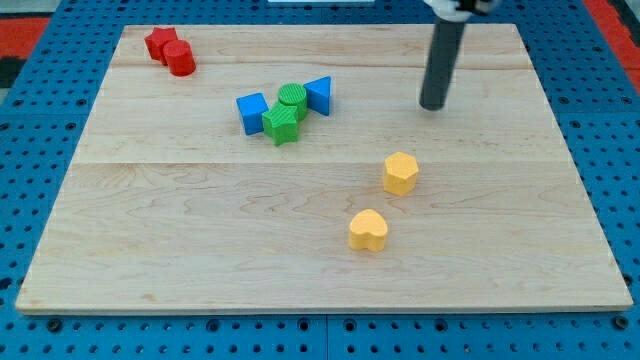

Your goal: Push the yellow hexagon to the center

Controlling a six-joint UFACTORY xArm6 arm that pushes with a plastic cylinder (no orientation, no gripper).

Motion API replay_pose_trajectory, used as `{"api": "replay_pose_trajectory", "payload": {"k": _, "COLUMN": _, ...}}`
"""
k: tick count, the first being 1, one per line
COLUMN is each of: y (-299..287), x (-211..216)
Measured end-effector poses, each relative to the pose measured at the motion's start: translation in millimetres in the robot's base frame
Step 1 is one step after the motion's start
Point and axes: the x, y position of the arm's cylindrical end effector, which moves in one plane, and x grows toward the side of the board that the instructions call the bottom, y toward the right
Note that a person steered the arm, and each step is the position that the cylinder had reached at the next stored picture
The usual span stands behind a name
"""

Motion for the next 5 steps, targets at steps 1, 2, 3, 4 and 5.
{"api": "replay_pose_trajectory", "payload": {"k": 1, "y": 1.3, "x": 55.3}}
{"api": "replay_pose_trajectory", "payload": {"k": 2, "y": -8.9, "x": 102.7}}
{"api": "replay_pose_trajectory", "payload": {"k": 3, "y": -45.6, "x": 110.3}}
{"api": "replay_pose_trajectory", "payload": {"k": 4, "y": -76.7, "x": 96.9}}
{"api": "replay_pose_trajectory", "payload": {"k": 5, "y": -78.7, "x": 74.8}}
